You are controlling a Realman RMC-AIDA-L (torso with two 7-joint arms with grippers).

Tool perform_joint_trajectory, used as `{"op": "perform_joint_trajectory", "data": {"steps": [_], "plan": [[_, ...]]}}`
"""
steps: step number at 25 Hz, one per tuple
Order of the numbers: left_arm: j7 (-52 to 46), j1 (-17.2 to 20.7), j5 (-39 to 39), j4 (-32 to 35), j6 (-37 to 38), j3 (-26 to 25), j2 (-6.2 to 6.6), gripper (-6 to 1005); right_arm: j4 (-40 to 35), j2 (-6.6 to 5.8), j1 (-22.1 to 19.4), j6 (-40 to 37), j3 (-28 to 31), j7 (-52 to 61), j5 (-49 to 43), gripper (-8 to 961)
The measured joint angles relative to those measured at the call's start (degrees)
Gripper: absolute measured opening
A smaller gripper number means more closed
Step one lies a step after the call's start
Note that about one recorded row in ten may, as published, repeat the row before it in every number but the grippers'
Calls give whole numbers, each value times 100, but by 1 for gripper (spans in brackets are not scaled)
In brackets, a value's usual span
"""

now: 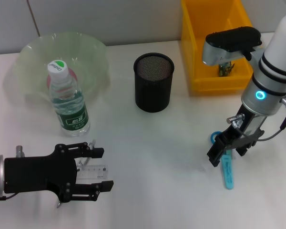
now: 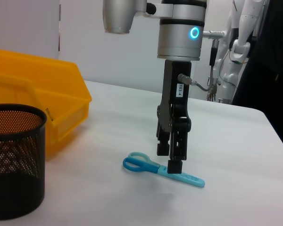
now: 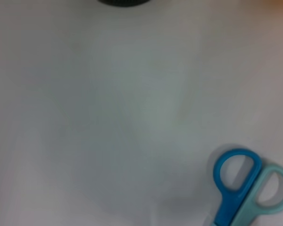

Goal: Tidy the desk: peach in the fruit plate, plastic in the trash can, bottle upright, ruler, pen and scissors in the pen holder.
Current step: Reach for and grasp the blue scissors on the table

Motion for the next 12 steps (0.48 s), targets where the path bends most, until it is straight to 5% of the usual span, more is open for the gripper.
{"op": "perform_joint_trajectory", "data": {"steps": [12], "plan": [[1, -34, -14, 2, 0, 0, 0, 812, 241, -8, 23, 166, -5, 2, -33, 802]]}}
